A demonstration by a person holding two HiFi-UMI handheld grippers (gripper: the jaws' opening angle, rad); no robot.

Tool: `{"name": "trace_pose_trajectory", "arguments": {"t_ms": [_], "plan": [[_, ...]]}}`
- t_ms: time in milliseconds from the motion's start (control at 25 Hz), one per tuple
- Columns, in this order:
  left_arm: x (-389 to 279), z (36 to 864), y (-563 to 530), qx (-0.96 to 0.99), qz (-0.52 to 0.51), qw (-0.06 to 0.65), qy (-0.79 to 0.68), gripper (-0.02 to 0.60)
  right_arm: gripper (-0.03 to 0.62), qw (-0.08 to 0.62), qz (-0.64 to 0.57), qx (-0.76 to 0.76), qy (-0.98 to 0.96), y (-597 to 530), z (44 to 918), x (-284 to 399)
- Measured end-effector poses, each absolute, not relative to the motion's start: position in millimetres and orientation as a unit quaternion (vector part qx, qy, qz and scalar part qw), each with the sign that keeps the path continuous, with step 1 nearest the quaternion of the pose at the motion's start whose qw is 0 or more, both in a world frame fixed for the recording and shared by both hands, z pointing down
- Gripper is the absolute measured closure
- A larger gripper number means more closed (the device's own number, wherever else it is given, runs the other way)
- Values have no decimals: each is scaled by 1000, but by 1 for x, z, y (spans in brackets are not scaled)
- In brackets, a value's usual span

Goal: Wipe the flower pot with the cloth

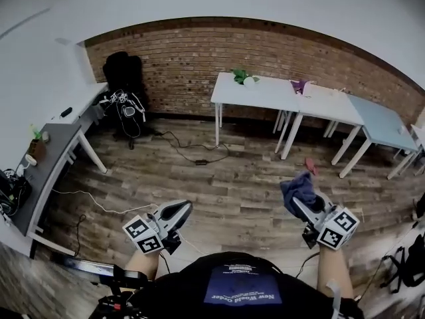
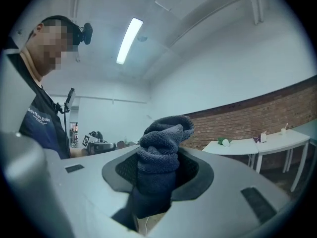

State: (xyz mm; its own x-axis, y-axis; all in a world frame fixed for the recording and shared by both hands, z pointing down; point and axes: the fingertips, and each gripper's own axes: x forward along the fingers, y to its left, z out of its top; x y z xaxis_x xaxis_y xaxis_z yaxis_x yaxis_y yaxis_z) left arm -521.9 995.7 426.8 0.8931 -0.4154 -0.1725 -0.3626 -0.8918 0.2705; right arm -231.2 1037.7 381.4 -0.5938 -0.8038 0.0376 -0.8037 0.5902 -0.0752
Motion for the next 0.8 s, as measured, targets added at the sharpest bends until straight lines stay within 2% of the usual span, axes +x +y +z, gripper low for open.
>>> {"name": "trace_pose_trajectory", "arguments": {"t_ms": [200, 440, 720, 800], "plan": [[-506, 427, 914, 969, -119, 133, -169, 580, 461, -13, -65, -473, 879, 973, 394, -224], [-471, 453, 838, 967, -96, 152, -182, 579, 461, 0, -83, -471, 878, 888, 413, -180], [-374, 443, 712, 956, -96, 134, -244, 579, 461, 16, -70, -414, 907, 732, 418, -81], [-355, 426, 698, 955, -104, 129, -246, 579, 461, 14, -60, -400, 915, 710, 401, -70]]}}
